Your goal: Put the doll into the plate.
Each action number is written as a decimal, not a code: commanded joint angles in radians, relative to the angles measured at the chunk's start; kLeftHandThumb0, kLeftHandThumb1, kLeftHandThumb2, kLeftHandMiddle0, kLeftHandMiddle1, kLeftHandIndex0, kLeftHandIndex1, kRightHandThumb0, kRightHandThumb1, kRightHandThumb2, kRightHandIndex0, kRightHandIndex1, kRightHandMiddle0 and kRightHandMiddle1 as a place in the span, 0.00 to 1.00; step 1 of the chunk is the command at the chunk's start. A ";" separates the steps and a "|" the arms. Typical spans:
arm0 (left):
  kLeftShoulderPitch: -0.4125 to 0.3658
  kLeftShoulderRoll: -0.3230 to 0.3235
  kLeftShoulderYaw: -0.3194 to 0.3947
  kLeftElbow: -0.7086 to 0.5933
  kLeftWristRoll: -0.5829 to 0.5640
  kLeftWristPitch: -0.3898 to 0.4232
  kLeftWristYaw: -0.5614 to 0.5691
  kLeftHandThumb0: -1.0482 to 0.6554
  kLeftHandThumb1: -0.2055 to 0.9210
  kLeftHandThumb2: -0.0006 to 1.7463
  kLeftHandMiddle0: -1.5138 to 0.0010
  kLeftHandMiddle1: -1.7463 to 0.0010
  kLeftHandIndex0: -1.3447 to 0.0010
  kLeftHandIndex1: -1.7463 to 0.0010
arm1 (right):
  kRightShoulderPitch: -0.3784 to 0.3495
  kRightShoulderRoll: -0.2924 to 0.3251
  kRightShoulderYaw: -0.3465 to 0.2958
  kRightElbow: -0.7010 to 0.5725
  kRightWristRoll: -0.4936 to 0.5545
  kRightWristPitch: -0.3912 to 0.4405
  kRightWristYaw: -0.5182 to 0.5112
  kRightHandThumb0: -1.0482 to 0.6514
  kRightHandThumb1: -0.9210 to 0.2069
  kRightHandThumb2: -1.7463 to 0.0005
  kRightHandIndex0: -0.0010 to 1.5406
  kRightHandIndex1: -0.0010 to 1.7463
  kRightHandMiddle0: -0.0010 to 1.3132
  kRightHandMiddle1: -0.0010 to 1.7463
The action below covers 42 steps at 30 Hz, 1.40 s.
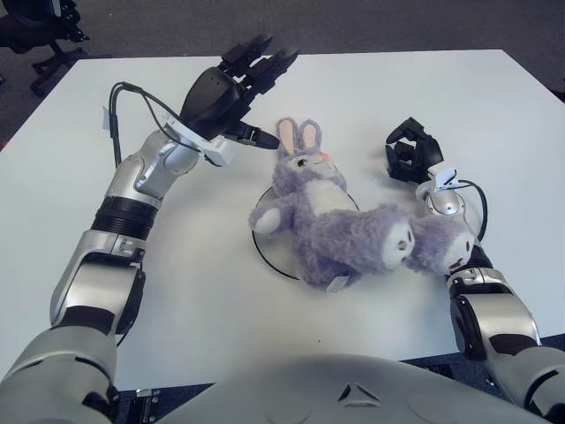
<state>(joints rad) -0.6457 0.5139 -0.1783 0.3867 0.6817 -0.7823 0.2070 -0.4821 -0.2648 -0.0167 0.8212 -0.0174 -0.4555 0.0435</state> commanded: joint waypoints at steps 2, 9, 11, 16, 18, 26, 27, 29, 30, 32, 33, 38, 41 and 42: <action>-0.007 0.012 -0.012 0.011 -0.034 -0.017 -0.035 0.57 1.00 0.04 0.78 1.00 0.72 0.98 | 0.098 0.014 0.026 0.074 -0.035 0.099 0.020 0.38 0.31 0.44 0.57 1.00 0.32 1.00; -0.008 0.017 -0.006 0.006 -0.061 -0.020 -0.060 0.58 1.00 0.03 0.78 1.00 0.71 0.98 | 0.100 0.014 0.026 0.070 -0.035 0.099 0.020 0.38 0.31 0.44 0.57 1.00 0.32 1.00; -0.009 0.015 -0.002 0.006 -0.068 -0.018 -0.060 0.58 1.00 0.03 0.78 1.00 0.71 0.98 | 0.100 0.014 0.026 0.071 -0.035 0.099 0.020 0.38 0.31 0.44 0.57 1.00 0.33 1.00; -0.008 -0.010 0.017 0.027 -0.104 -0.030 -0.026 0.56 1.00 0.03 0.75 0.99 0.68 0.97 | 0.098 0.015 0.026 0.073 -0.035 0.098 0.019 0.38 0.32 0.44 0.57 1.00 0.33 1.00; -0.006 -0.025 0.026 0.049 -0.139 -0.043 -0.021 0.55 1.00 0.03 0.73 0.99 0.66 0.97 | 0.098 0.016 0.026 0.074 -0.035 0.099 0.018 0.38 0.32 0.44 0.57 1.00 0.33 1.00; 0.041 -0.114 0.061 0.128 -0.482 -0.024 -0.176 0.47 1.00 0.05 0.57 0.98 0.61 0.98 | 0.096 0.018 0.026 0.074 -0.036 0.101 0.014 0.38 0.32 0.44 0.57 1.00 0.33 1.00; 0.050 -0.125 0.069 0.137 -0.525 -0.013 -0.199 0.46 1.00 0.05 0.53 0.98 0.59 0.98 | 0.096 0.018 0.026 0.074 -0.036 0.102 0.013 0.38 0.32 0.44 0.57 1.00 0.33 1.00; 0.069 -0.150 0.088 0.147 -0.608 0.017 -0.238 0.45 1.00 0.05 0.49 0.97 0.57 0.97 | 0.096 0.019 0.026 0.074 -0.036 0.101 0.011 0.38 0.32 0.43 0.57 1.00 0.33 1.00; 0.078 -0.168 0.103 0.151 -0.648 0.032 -0.250 0.45 1.00 0.05 0.47 0.97 0.56 0.97 | 0.096 0.020 0.026 0.074 -0.037 0.101 0.010 0.38 0.32 0.43 0.57 1.00 0.33 1.00; 0.089 -0.189 0.121 0.154 -0.694 0.049 -0.269 0.45 1.00 0.06 0.45 0.97 0.53 0.96 | 0.096 0.020 0.027 0.073 -0.037 0.101 0.009 0.38 0.32 0.43 0.57 1.00 0.33 1.00; 0.102 -0.207 0.136 0.156 -0.728 0.063 -0.279 0.46 1.00 0.06 0.45 0.97 0.51 0.96 | 0.096 0.020 0.027 0.073 -0.037 0.100 0.008 0.38 0.32 0.43 0.57 1.00 0.33 1.00; 0.173 -0.273 0.196 0.152 -0.809 0.103 -0.280 0.44 1.00 0.14 0.42 0.97 0.59 0.55 | 0.096 0.020 0.026 0.076 -0.037 0.098 0.006 0.38 0.32 0.43 0.57 1.00 0.33 1.00; 0.198 -0.288 0.221 0.140 -0.826 0.119 -0.283 0.47 1.00 0.16 0.45 0.85 0.67 0.30 | 0.096 0.021 0.026 0.076 -0.037 0.097 0.005 0.38 0.32 0.43 0.57 1.00 0.33 1.00; 0.211 -0.295 0.235 0.143 -0.843 0.124 -0.287 0.52 1.00 0.16 0.51 0.65 0.71 0.23 | 0.096 0.021 0.026 0.076 -0.037 0.096 0.004 0.38 0.32 0.43 0.57 1.00 0.33 1.00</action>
<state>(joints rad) -0.4660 0.2350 0.0178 0.5337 -0.1226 -0.6792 -0.0702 -0.4839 -0.2629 -0.0154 0.8215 -0.0176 -0.4535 0.0374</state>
